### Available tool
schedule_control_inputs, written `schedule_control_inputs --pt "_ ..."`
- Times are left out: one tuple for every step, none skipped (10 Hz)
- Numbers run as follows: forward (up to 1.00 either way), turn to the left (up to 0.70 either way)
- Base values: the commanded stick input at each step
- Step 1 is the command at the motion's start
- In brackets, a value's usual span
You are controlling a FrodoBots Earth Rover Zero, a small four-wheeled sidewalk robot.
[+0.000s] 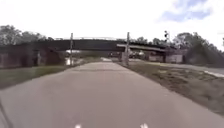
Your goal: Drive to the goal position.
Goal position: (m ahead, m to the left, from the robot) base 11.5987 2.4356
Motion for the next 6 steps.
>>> schedule_control_inputs --pt "0.70 0.00" --pt "0.70 0.00" --pt "0.70 0.00" --pt "0.70 0.00" --pt "0.70 0.00" --pt "0.37 0.00"
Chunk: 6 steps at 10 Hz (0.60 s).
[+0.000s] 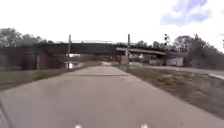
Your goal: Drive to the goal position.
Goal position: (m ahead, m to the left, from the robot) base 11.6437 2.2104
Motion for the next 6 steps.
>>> schedule_control_inputs --pt "0.00 0.00" --pt "0.00 0.00" --pt "0.00 0.00" --pt "0.00 0.00" --pt "0.00 0.00" --pt "0.00 0.00"
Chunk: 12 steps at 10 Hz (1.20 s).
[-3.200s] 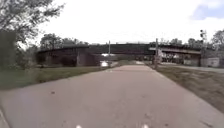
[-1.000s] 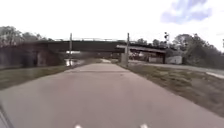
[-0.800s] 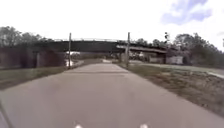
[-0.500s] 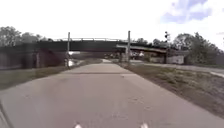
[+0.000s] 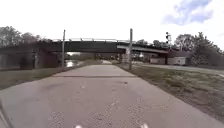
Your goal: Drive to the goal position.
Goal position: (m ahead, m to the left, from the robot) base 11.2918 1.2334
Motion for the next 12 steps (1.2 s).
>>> schedule_control_inputs --pt "0.00 0.00" --pt "0.00 0.00" --pt "0.00 0.00" --pt "0.06 0.00" --pt "0.60 0.00" --pt "0.70 0.00" --pt "0.70 0.00" --pt "0.70 0.00" --pt "0.70 0.00" --pt "0.70 0.00" --pt "0.70 0.00" --pt "0.70 0.00"
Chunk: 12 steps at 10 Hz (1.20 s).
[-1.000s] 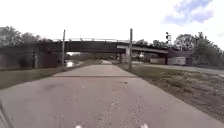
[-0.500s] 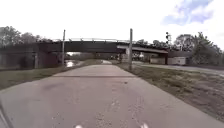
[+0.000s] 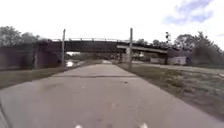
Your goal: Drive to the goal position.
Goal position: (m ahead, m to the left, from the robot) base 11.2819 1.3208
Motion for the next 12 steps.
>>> schedule_control_inputs --pt "0.70 0.00" --pt "0.70 0.00" --pt "0.70 0.00" --pt "0.70 0.00" --pt "0.70 0.00" --pt "0.40 0.00" --pt "0.03 0.00" --pt "0.00 0.00" --pt "0.00 0.00" --pt "0.00 0.00" --pt "0.00 0.00" --pt "0.07 0.00"
